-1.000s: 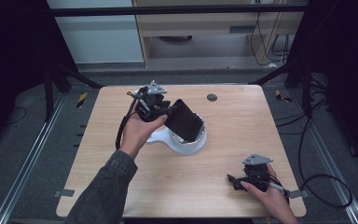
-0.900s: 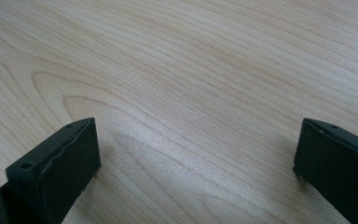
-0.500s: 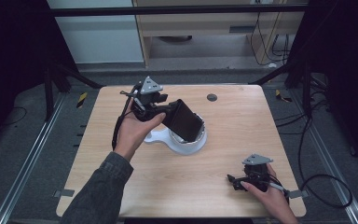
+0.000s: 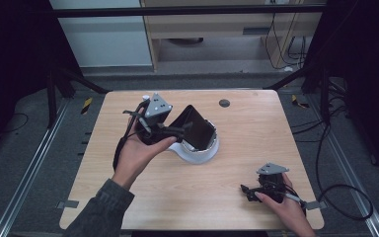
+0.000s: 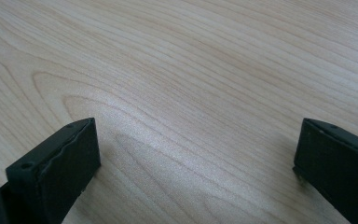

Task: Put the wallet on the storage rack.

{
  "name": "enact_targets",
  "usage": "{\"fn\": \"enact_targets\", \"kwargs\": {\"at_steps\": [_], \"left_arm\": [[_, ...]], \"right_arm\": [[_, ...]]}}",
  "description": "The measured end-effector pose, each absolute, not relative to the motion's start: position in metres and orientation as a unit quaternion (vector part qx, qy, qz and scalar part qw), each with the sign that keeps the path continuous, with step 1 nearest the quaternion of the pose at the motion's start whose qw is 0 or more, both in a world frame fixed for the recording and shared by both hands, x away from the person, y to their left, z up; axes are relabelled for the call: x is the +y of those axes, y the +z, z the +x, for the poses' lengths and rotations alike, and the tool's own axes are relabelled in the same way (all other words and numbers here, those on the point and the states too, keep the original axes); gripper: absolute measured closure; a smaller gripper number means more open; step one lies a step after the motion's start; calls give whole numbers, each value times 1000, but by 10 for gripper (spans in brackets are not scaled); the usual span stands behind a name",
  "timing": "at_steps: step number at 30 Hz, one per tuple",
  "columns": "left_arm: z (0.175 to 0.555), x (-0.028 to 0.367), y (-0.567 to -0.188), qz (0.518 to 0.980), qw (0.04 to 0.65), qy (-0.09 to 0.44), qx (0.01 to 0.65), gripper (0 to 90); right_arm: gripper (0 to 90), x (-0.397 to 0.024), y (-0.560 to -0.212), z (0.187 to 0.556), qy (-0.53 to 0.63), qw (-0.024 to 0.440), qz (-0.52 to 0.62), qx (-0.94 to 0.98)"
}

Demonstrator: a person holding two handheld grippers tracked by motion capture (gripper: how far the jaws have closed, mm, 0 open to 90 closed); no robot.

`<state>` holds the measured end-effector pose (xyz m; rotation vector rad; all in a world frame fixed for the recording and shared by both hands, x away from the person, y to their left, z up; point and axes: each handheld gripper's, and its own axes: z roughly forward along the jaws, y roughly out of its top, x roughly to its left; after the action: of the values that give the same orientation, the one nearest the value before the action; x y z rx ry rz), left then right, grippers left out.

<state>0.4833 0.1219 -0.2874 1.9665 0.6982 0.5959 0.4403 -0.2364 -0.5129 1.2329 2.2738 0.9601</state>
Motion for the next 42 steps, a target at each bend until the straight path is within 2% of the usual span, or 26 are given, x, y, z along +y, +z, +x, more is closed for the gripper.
{"fn": "enact_targets", "kwargs": {"at_steps": [6,9,12,15,21,27,29,33,42], "left_arm": [[460,136,-308,813,465,218,275,77],[447,142,-325,809,468,216,282,75],[434,151,-353,812,470,191,287,68],[429,156,-373,814,460,194,297,74],[433,169,-412,819,439,176,325,80],[435,178,-435,823,422,171,340,73],[438,185,-448,831,398,180,343,67],[441,198,-462,838,366,195,354,60],[448,230,-485,840,334,185,387,60]], "right_arm": [[4,-236,-513,440,342,190,439,809],[4,-236,-513,440,342,190,439,809],[4,-236,-513,440,342,190,439,809],[4,-236,-513,440,342,191,439,808],[4,-236,-513,440,342,191,440,808],[3,-236,-513,441,343,192,440,808],[3,-236,-513,441,342,193,440,807],[3,-235,-513,441,342,193,442,807],[4,-235,-513,440,341,193,443,806]]}}
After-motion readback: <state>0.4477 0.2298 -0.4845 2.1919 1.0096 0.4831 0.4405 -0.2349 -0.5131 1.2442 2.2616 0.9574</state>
